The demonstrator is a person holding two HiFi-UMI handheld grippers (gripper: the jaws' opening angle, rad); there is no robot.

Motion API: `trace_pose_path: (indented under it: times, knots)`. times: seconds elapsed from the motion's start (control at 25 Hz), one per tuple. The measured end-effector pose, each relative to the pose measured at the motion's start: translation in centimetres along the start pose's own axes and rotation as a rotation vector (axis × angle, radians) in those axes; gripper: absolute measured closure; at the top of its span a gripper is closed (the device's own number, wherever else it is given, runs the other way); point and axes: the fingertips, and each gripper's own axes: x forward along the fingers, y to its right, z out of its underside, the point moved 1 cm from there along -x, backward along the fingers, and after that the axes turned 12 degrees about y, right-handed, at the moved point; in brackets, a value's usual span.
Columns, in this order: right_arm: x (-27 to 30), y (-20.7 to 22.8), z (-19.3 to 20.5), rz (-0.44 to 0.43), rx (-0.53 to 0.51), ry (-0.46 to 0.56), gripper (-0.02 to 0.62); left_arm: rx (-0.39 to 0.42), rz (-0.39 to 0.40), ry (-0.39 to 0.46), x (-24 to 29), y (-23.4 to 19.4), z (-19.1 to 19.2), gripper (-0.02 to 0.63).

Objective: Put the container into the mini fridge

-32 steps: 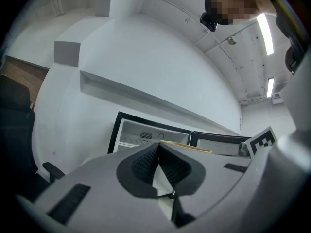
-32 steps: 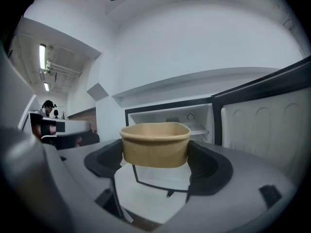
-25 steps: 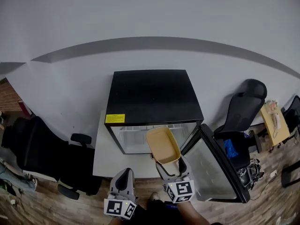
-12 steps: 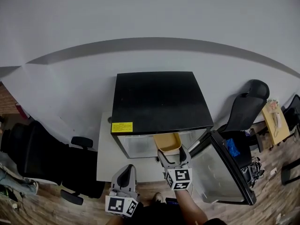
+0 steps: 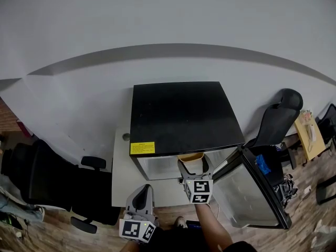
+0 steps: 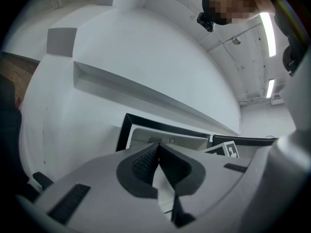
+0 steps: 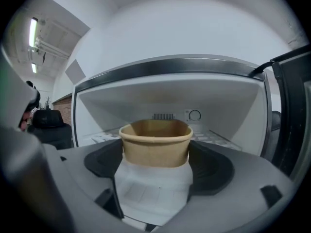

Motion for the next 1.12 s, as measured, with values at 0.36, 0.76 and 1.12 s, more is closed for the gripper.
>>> trace_pose_path:
  times: [0.36,0.76,1.12]
  knots:
    - [3.2,0.1,-0.1,0.017,-0.044,-0.008,0.175,0.002,0.001,0.01,0.8,-1.5,-0.2,0.598]
    - [4.0,0.2,0.2,0.041,-0.059,-0.037,0.175,-0.002,-0.004,-0.003,1.1,-2.2,-0.2,0.598]
    - [3.3,0.1,0.7,0.03,-0.026,-0.037,0.175,0.004,0.002,0.006,0.3,-2.0,-0.2,0.598]
